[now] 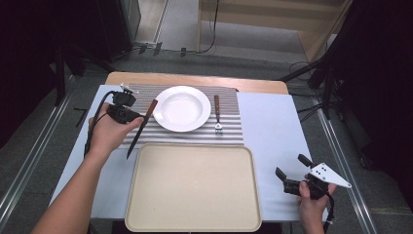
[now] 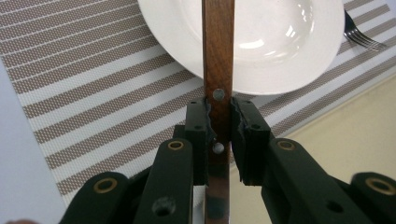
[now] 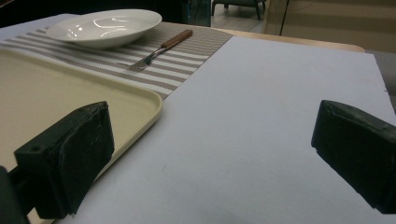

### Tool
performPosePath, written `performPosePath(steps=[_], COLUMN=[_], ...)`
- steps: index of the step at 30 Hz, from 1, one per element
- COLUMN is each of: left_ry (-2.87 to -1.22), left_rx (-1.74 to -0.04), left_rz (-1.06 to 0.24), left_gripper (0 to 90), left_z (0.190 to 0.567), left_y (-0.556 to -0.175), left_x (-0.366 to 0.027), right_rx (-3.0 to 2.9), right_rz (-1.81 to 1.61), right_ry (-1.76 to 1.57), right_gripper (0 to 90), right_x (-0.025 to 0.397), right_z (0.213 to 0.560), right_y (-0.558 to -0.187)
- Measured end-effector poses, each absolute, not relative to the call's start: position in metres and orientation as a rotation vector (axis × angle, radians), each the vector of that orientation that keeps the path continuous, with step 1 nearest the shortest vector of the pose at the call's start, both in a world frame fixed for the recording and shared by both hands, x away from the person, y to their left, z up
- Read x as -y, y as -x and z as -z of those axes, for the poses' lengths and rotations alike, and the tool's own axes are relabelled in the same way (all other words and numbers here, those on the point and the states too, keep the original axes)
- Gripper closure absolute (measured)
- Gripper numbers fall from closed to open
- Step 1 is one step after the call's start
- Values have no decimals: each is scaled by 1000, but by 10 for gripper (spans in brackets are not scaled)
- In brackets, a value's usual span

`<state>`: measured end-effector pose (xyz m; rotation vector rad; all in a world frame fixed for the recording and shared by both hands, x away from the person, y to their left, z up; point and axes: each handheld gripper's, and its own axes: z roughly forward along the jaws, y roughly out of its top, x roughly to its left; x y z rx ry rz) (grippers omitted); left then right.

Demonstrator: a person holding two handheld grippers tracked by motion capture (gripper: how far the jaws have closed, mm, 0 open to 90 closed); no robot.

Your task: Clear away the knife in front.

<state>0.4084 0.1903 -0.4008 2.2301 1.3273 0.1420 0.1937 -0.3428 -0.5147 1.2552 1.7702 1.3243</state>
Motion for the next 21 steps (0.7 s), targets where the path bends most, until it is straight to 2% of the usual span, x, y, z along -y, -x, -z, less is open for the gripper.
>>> performPosePath(steps=[21], left_ry=[-2272], left_rx=[-1263], left_rz=[-46], left_gripper=[772], left_z=[425], left_y=[-350], left_x=[-171], right_rx=[-1769], right_rz=[-1323], right_ry=[-1257], right_gripper=[0], right_x=[343], right_z=[515], right_y=[-194])
